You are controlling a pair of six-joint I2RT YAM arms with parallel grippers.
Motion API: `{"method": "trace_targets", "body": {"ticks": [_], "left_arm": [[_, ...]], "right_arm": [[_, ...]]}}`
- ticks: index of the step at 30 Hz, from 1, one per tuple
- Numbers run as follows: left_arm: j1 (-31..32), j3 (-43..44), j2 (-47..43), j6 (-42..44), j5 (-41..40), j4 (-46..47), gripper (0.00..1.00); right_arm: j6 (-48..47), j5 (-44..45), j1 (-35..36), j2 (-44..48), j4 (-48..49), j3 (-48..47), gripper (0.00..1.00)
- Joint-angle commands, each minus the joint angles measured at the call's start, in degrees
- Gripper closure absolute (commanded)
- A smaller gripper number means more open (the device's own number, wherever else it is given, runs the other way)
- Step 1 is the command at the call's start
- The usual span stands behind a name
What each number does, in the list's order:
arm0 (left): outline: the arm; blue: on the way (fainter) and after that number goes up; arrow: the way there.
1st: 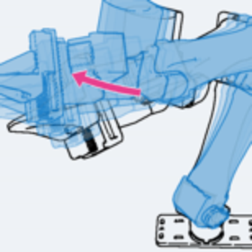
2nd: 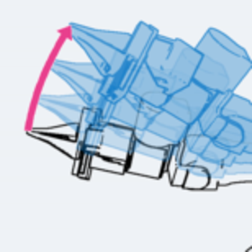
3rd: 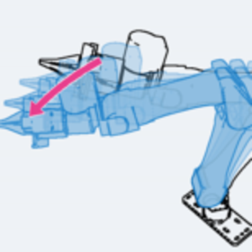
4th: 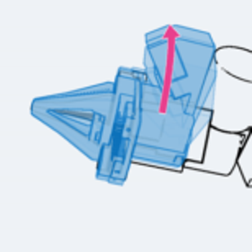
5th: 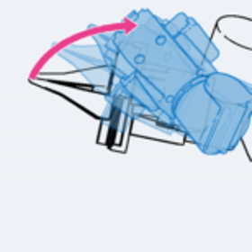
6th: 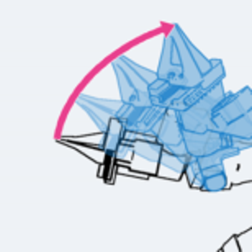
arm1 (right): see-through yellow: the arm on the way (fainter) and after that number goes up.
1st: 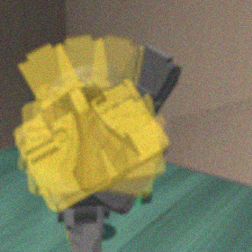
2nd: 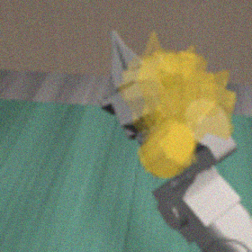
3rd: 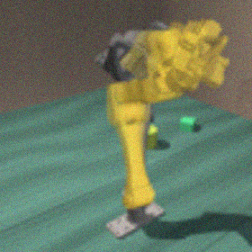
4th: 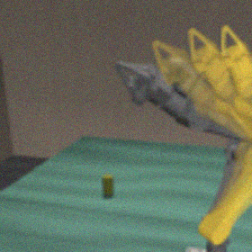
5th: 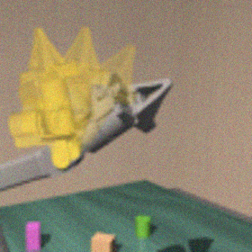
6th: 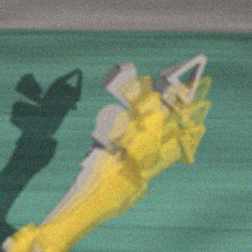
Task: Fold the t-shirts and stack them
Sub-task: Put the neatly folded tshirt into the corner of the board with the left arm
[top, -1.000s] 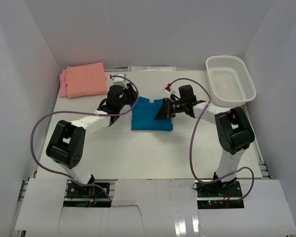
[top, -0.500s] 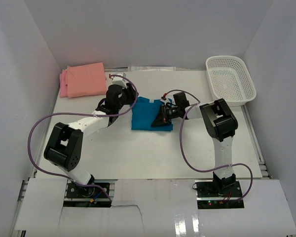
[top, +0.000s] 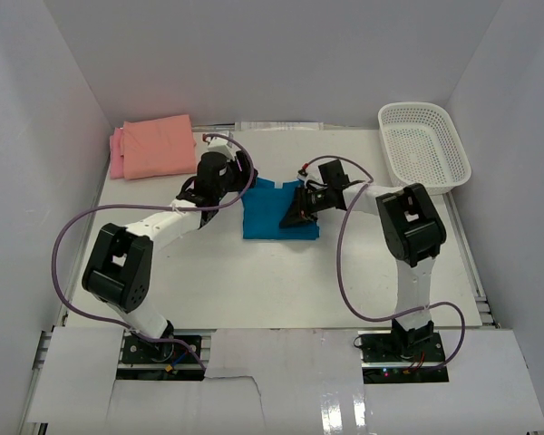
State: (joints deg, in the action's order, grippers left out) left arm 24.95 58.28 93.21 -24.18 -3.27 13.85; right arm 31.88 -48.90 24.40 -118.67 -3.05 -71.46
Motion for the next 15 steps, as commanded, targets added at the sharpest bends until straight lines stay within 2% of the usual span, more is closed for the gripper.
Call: {"method": "trace_targets", "body": {"ticks": [1, 2, 3, 5, 6, 9, 15], "left_arm": [[-0.3, 4.0, 0.6, -2.1, -1.1, -6.9, 0.28], [-0.2, 3.9, 0.8, -3.0, -2.3, -8.0, 0.24], [-0.5, 3.3, 0.7, -3.8, -2.8, -7.8, 0.17], [-1.0, 1.3, 0.5, -5.0, -2.2, -7.8, 0.1], [-1.8, 0.9, 0.6, -6.1, -0.1, -8.1, 0.07], [-3.1, 0.8, 2.9, -7.5, 2.7, -10.3, 0.07], [-3.7, 5.7, 10.6, -7.5, 3.2, -15.1, 0.08]], "right_arm": [[-2.1, 1.3, -0.2, 8.7, -1.3, -1.3, 0.8], [-2.6, 1.3, -0.3, 9.8, -2.7, -1.2, 0.68], [-3.7, 1.5, -0.3, 12.1, -3.4, -1.1, 0.64], [-4.5, 4.2, -0.4, 14.7, -5.3, -0.1, 0.58], [-5.5, 5.6, -0.5, 17.5, -5.8, 0.4, 0.57], [-7.2, 10.8, -0.8, 22.2, -8.5, 1.6, 0.55], [-9.5, 15.0, -1.4, 28.6, -12.0, 2.4, 0.53]]}}
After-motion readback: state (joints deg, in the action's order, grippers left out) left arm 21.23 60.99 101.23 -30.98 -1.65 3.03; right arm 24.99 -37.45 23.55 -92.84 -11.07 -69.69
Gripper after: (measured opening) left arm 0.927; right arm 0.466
